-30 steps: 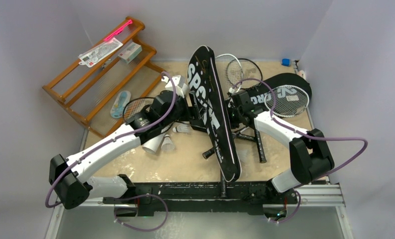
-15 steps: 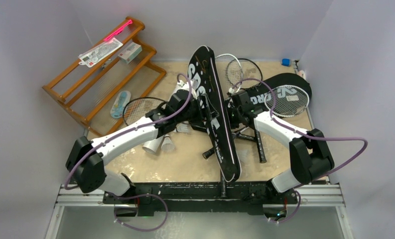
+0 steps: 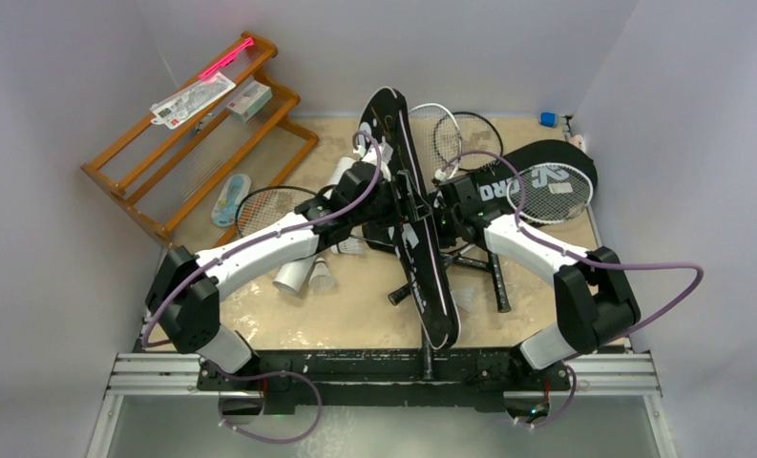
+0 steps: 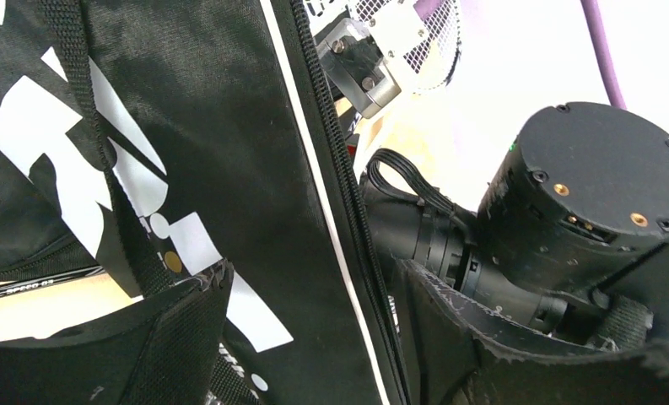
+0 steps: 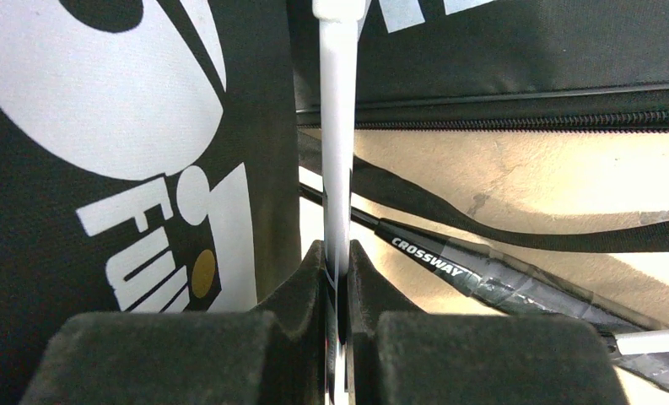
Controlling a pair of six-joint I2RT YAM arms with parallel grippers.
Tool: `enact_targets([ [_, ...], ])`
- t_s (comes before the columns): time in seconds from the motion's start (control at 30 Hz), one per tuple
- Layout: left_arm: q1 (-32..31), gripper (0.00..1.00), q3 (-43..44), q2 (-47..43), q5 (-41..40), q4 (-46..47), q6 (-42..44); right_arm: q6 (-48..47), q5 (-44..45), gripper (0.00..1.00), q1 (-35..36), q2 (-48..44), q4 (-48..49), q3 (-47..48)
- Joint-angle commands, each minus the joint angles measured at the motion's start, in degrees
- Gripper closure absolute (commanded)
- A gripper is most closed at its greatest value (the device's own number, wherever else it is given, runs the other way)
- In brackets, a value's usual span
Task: Pack up the badminton gear
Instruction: Open the racket bag at the center of the board.
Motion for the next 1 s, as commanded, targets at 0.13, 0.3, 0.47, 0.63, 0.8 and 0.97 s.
enact_targets([
  [0.13,-0.4,0.41,2.3,1.2,-0.5,1.5,0.0,-0.4,0.6,1.00,1.5,-2.1,1.7,0.5],
  [0.3,-0.3,0.62,2.3,1.1,-1.5,1.0,0.7,-0.3,1.3,1.00,2.1,-2.0,1.5,0.7],
  [0.47,-0.4,0.79,1.9,0.2,-2.7,-0.4,1.5,-0.4,1.9,1.00,2.3,-1.9,1.2,0.9],
  [0.63,-0.3,1.00,0.8,-2.3,-4.9,-3.2,3.9,-1.1,3.5,1.00,2.3,-2.1,-0.2,1.4],
  [0.8,-0.3,1.00,0.5,-5.4,-7.5,-9.5,7.8,-1.9,6.2,1.00,2.3,-3.2,-2.9,1.9],
  [0.97,-0.3,1.00,0.7,-9.3,-10.0,-15.6,12.2,-1.6,5.8,1.00,2.4,-4.0,-5.1,1.9],
])
